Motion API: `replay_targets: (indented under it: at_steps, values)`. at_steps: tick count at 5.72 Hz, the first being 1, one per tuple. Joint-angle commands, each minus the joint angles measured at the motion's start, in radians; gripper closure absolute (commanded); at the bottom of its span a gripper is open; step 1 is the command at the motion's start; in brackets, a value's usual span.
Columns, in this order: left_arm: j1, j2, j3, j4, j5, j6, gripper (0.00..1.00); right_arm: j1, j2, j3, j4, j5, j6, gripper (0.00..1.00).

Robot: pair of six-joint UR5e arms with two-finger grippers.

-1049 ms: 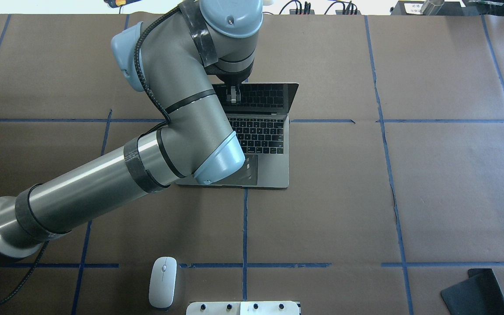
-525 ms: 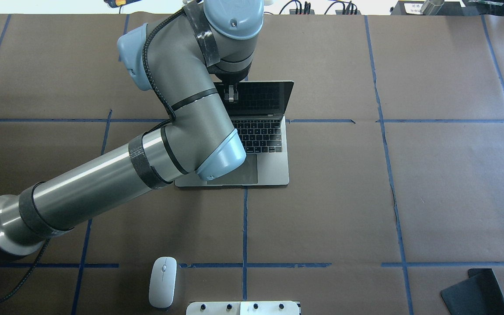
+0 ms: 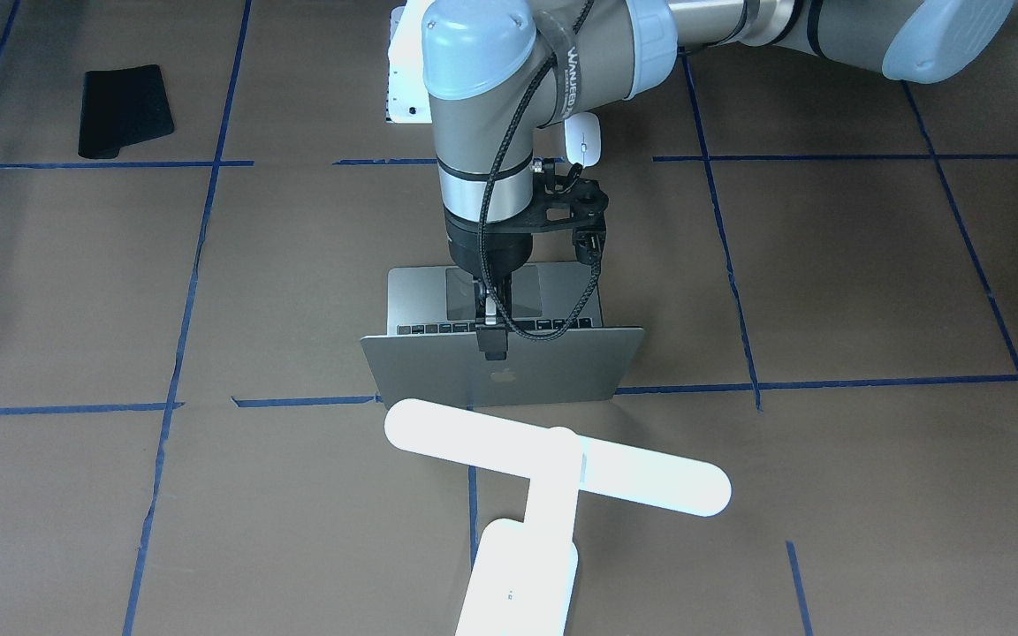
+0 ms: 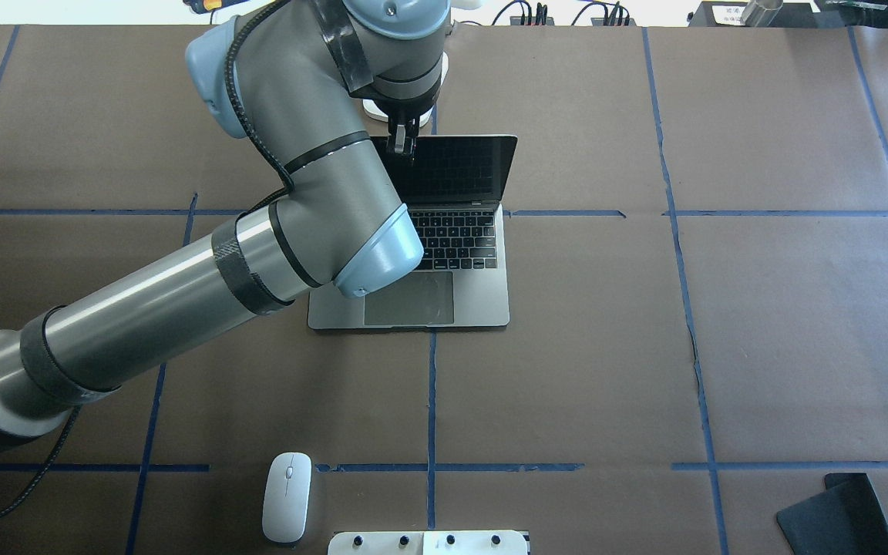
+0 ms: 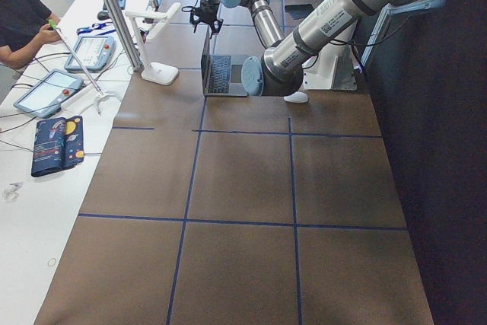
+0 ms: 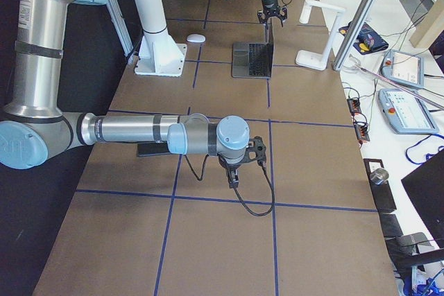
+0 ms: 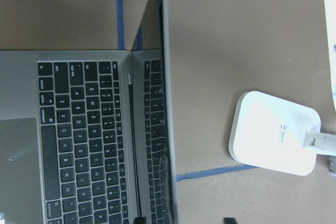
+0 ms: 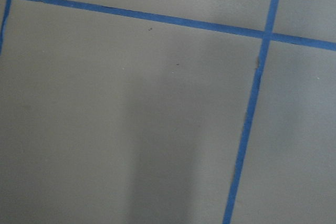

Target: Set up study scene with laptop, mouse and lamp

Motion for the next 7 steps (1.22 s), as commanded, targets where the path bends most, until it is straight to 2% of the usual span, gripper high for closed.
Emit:
replay_targets:
  at_steps: [1,2,3,4,5,6,7]
  values:
    - [-0.003,0.095,-0.156,0.008,-0.062,0.068,0.19,-0.08,-0.03,0.03,0.134,0.081,0.244,0.0]
    - [-0.001,0.159,-0.253,0.009,-0.081,0.12,0.19,-0.186,-0.105,0.035,0.431,0.034,0.529,0.0]
    - [0.005,0.215,-0.324,0.009,-0.081,0.157,0.18,-0.341,-0.18,0.035,0.736,-0.068,0.855,0.01]
    - [0.007,0.235,-0.357,0.009,-0.081,0.176,0.18,-0.479,-0.252,0.035,0.921,-0.177,1.03,0.04]
    - [0.013,0.241,-0.359,0.009,-0.078,0.176,0.18,-0.558,-0.3,0.037,0.984,-0.21,1.065,0.04]
    - [0.025,0.27,-0.36,-0.001,-0.075,0.214,0.16,-0.683,-0.353,0.038,0.988,-0.331,1.069,0.04]
    - [0.055,0.295,-0.375,0.001,-0.073,0.309,0.16,-0.738,-0.381,0.037,1.03,-0.376,1.083,0.04]
